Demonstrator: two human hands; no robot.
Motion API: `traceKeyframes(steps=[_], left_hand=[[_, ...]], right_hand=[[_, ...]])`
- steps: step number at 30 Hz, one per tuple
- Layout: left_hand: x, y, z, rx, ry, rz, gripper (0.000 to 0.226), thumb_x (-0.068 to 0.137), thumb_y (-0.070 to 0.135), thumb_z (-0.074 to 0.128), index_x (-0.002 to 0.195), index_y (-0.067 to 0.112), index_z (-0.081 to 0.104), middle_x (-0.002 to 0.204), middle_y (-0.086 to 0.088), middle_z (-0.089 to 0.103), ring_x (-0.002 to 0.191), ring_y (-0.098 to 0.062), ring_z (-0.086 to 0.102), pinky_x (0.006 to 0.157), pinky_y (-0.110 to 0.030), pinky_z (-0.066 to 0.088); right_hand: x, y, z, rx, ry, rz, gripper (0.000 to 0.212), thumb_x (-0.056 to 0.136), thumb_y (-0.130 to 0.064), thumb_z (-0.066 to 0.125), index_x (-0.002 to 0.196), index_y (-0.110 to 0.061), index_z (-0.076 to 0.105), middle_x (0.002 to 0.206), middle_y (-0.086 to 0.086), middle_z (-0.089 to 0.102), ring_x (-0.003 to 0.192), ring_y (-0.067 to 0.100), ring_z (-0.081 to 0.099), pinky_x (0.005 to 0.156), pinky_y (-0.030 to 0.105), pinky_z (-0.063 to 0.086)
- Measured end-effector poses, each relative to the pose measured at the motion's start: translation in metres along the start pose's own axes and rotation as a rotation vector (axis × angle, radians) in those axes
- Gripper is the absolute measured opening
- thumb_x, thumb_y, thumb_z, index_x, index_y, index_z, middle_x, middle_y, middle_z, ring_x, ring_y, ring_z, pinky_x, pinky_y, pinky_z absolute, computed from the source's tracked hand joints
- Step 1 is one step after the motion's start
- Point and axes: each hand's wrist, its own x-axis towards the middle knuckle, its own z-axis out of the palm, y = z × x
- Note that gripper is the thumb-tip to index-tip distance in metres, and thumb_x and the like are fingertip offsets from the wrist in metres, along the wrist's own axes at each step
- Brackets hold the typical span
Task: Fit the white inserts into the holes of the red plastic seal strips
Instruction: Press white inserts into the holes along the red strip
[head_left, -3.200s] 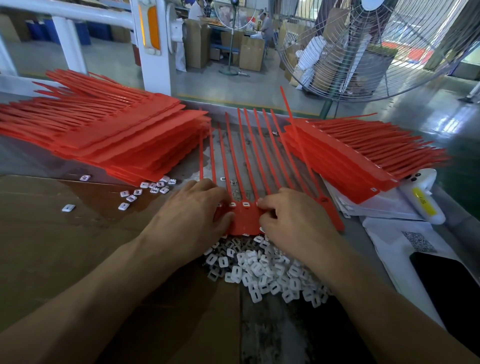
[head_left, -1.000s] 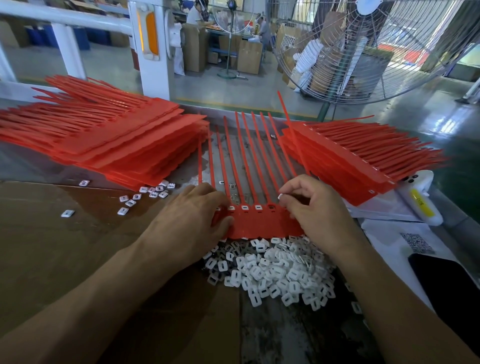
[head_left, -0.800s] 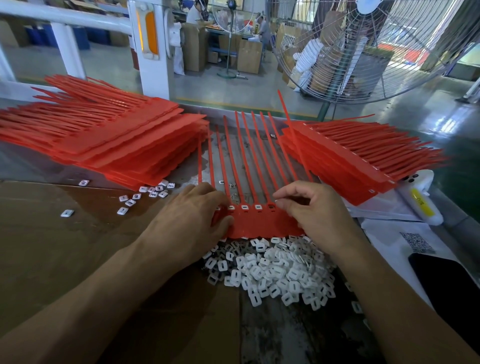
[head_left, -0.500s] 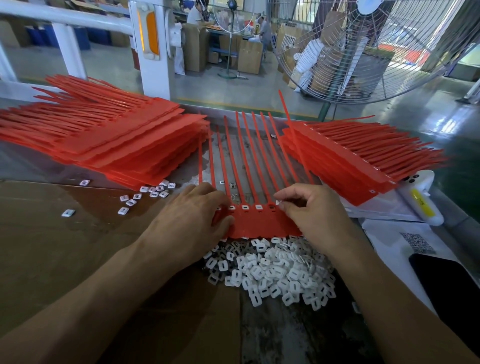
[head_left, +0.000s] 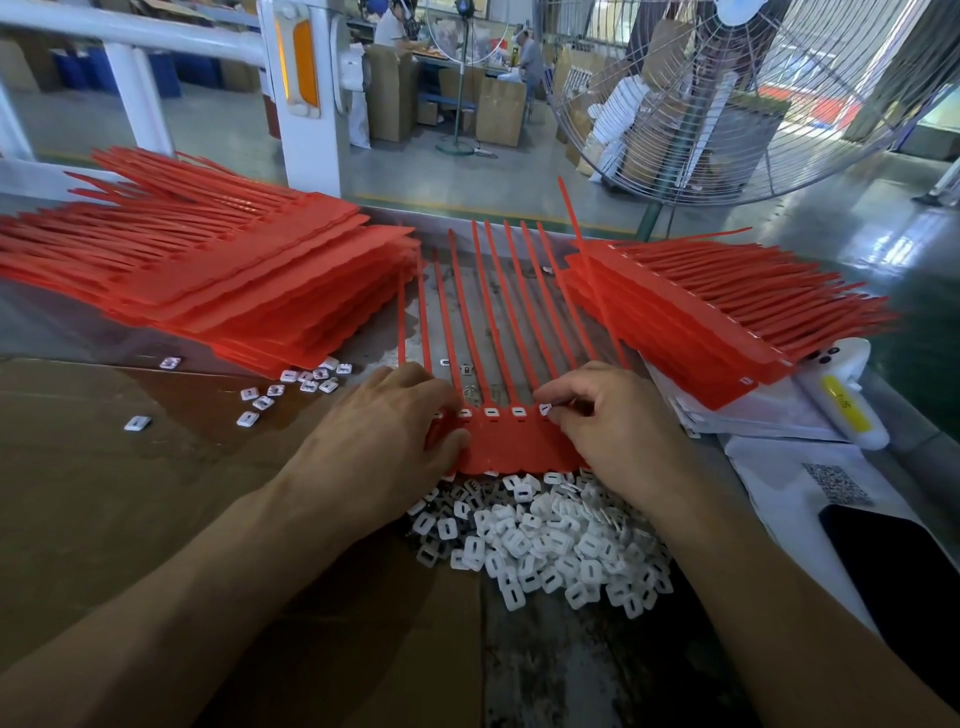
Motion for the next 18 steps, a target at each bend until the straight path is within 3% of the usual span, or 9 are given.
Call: traceKeyframes(steps=[9, 14, 18], left_hand=[[0.001, 0.000, 0.001, 0.002, -0.003, -0.002, 0.041, 0.097, 0.056, 0.050, 0.134, 0.039, 0.054, 0.135, 0.015, 0.048, 0.129, -0.008, 0.041, 0.113, -0.039, 0.038], [0.001, -0.001, 0.002, -0.004, 0.004, 0.004, 0.040, 0.097, 0.055, 0.051, 0.133, 0.038, 0.054, 0.135, 0.014, 0.049, 0.129, -0.009, 0.042, 0.112, -0.039, 0.039], [0.001, -0.001, 0.001, 0.002, -0.001, 0.003, 0.040, 0.097, 0.054, 0.051, 0.134, 0.038, 0.054, 0.135, 0.014, 0.048, 0.130, -0.009, 0.042, 0.112, -0.040, 0.039]], right_hand=[[-0.006, -0.002, -0.003, 0.026, 0.060, 0.027, 0.026, 0.098, -0.014, 0.068, 0.120, -0.025, 0.076, 0.107, -0.016, 0.065, 0.093, -0.010, 0.057, 0.079, 0.001, 0.038], [-0.013, -0.005, -0.008, -0.022, 0.028, 0.049, 0.025, 0.101, -0.009, 0.061, 0.116, -0.020, 0.078, 0.116, -0.008, 0.067, 0.106, 0.005, 0.061, 0.094, 0.019, 0.049], [-0.013, -0.010, -0.010, -0.054, -0.011, 0.045, 0.029, 0.101, -0.007, 0.058, 0.119, -0.018, 0.077, 0.117, -0.005, 0.064, 0.108, 0.009, 0.061, 0.098, 0.029, 0.052]])
